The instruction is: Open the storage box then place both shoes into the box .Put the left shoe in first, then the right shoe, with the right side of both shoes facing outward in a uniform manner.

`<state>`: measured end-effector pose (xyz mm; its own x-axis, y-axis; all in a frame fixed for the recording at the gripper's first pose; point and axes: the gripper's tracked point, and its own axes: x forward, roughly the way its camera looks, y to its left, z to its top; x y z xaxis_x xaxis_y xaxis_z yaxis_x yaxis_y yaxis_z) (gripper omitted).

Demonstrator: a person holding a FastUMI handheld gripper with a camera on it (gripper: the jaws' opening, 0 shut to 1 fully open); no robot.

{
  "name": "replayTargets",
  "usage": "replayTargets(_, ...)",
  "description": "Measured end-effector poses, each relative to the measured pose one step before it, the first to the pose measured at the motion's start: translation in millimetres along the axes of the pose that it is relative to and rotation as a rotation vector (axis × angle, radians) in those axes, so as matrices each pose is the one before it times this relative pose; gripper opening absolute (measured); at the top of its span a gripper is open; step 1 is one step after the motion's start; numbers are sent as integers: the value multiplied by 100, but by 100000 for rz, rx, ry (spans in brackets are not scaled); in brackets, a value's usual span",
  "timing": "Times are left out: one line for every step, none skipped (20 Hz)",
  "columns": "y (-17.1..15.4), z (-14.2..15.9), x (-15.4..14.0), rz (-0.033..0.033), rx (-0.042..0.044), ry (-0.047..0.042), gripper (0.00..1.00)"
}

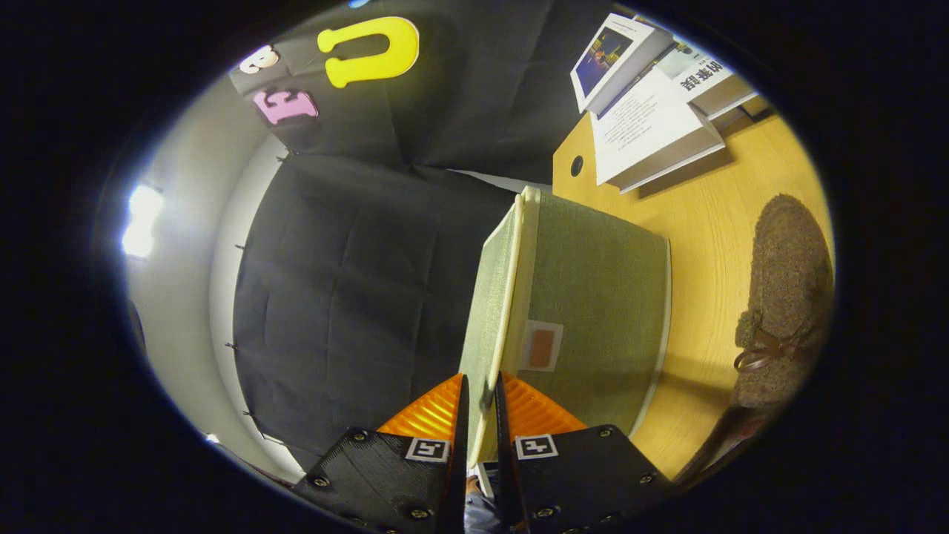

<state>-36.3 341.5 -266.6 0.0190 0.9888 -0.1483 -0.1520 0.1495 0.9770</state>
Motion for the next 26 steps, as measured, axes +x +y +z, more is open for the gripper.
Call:
replayTargets(-153, -3, 152, -575, 606, 270, 18)
replayTargets(640, 214, 80, 1273, 1032, -1009, 18)
replayTargets(698, 379, 42, 572, 10, -1472, 18)
replayTargets(981, 382, 95, 455, -945, -938, 18)
replayTargets(1093, 254, 239, 640, -1112, -56, 18)
replayTargets(1269, 202, 273, 388, -1672, 279, 18)
replayTargets(1078, 296, 351, 39, -2009, 578, 18)
replayTargets(1082, 212, 448, 109, -2112, 610, 18)
replayTargets(1089, 328, 483, 279, -2067, 558, 18)
replayTargets(1101, 229, 552, 255, -1982, 316, 18)
replayTargets(917, 394, 628, 387, -1977, 318, 18)
replayTargets(875, 351, 805, -209, -2520, 445, 18)
replayTargets(749, 327, 920, 148, -2553, 1064, 18)
replayTargets(960, 250, 767, 409, -1984, 987, 18)
replayTargets(673, 242, 851, 199, -1964, 1218, 18)
replayTargets(720, 202, 998, 473, -2132, 903, 18)
replayTargets(583, 252, 983, 46, -1845, 965, 18)
replayTargets(564, 151, 1085, 572, -1265, 793, 18)
replayTargets(445, 118, 954, 276, -809, 1346, 18)
replayTargets(498, 124, 993, 964, -579, 725, 18)
replayTargets(322, 164, 1125, 328, -499, 965, 18)
replayTargets(260, -139, 1182, 222, -632, 1069, 18)
replayTargets(237, 25, 1033, 54, -472, 1051, 18)
replayTargets(325, -111, 1159, -51, -560, 1333, 18)
replayTargets(190, -71, 1085, -50, -603, 1057, 18)
replayTargets(182, -140, 1017, -174, -974, 737, 18)
